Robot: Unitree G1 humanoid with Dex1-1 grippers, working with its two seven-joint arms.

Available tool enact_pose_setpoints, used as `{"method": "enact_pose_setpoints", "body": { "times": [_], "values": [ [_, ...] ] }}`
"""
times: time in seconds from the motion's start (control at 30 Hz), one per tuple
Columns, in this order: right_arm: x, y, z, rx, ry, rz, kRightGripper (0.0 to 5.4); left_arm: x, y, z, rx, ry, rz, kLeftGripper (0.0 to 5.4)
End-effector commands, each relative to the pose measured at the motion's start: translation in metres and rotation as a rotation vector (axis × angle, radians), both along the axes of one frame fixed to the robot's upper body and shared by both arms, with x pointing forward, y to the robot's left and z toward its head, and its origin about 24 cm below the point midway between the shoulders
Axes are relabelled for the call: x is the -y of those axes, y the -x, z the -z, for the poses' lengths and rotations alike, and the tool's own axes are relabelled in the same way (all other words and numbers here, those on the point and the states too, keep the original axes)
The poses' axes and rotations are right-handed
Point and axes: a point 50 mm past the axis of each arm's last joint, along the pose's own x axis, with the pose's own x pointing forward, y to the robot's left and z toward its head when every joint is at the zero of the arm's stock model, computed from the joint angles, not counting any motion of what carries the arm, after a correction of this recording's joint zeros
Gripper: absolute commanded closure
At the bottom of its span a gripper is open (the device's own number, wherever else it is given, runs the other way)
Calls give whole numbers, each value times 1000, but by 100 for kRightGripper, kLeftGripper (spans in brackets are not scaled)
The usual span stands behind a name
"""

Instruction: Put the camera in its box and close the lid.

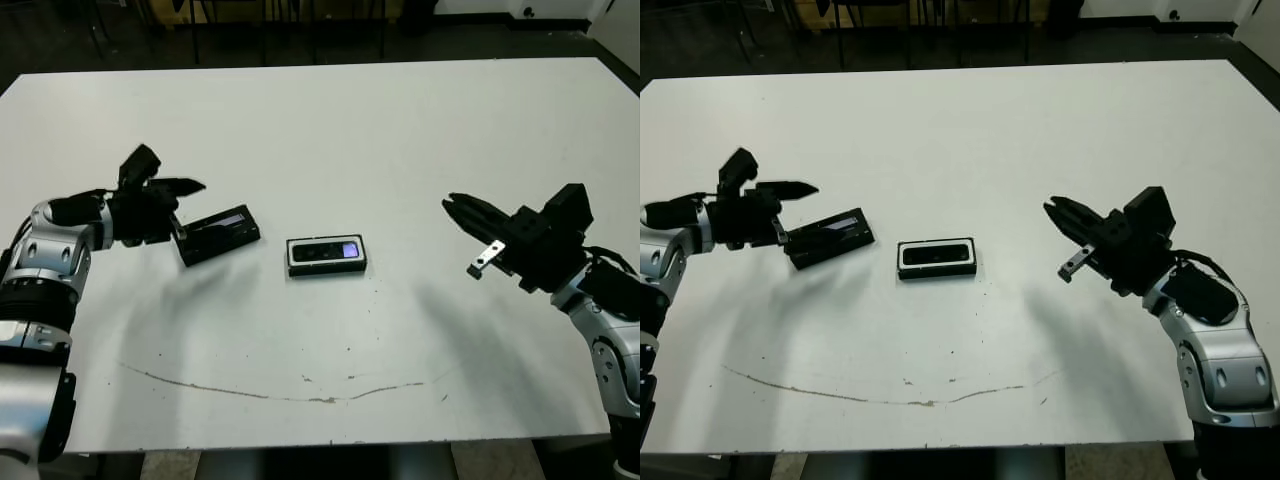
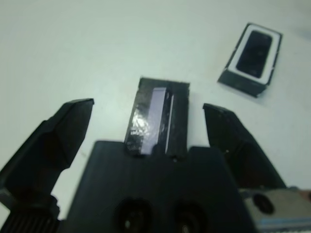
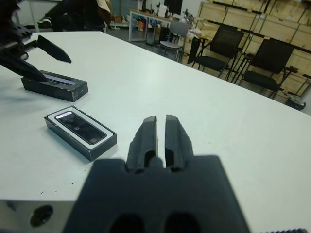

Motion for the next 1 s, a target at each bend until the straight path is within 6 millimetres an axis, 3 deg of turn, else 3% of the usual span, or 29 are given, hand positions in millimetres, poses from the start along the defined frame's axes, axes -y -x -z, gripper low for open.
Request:
{"method": "enact_pose_setpoints", "body": {
  "times": [0.03,1.0],
  "values": [
    [2,1,9,-27,-21,-8,540,-4,-1,4,-37,-41,-1,1],
    [5,3,15,-20,-3,-42,540,-6,-2,18,-30,-202,84,1]
  ]
}}
